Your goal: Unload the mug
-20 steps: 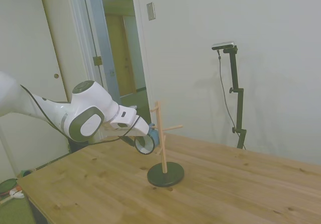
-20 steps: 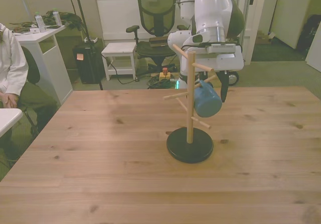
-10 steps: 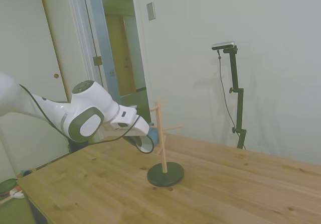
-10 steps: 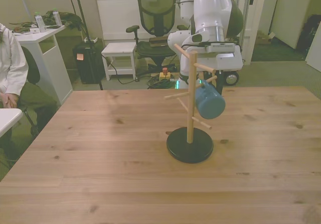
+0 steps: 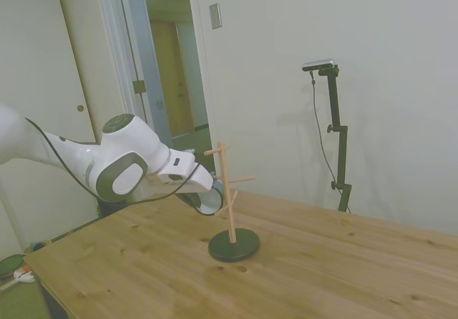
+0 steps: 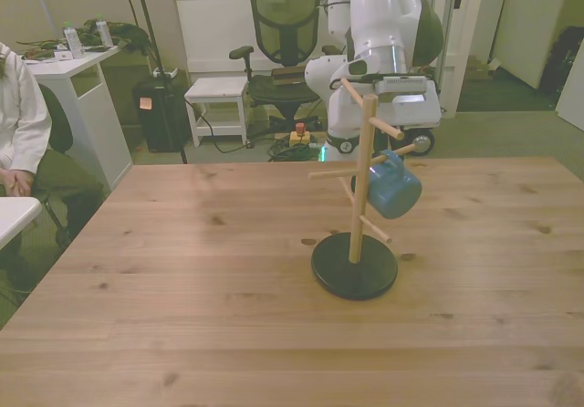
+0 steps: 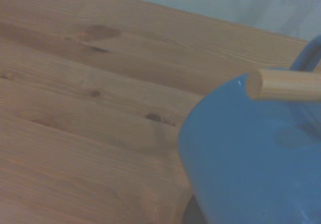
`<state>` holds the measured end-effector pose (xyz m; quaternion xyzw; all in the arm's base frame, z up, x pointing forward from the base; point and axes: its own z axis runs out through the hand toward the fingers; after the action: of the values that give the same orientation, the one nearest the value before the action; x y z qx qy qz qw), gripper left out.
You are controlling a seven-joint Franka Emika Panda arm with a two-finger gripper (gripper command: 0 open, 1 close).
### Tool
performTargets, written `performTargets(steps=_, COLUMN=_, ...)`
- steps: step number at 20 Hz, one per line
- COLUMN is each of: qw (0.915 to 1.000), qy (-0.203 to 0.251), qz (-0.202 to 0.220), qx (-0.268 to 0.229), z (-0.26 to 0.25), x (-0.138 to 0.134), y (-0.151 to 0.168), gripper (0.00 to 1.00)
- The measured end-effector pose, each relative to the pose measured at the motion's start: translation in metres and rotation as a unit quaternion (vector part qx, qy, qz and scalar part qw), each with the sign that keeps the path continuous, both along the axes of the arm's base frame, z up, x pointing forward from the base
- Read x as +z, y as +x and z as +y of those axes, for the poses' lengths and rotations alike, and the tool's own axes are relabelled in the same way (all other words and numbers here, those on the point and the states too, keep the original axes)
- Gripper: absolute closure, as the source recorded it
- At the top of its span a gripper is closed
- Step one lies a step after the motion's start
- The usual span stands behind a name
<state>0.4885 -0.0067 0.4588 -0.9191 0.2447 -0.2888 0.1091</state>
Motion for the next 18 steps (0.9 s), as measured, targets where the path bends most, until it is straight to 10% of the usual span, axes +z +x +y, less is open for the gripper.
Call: performTargets(steps=18, qw=0.9977, qy=0.043, qz=-0.021, qx=0.048, z=-0.002, x=0.004, y=-0.012, gripper=1.00)
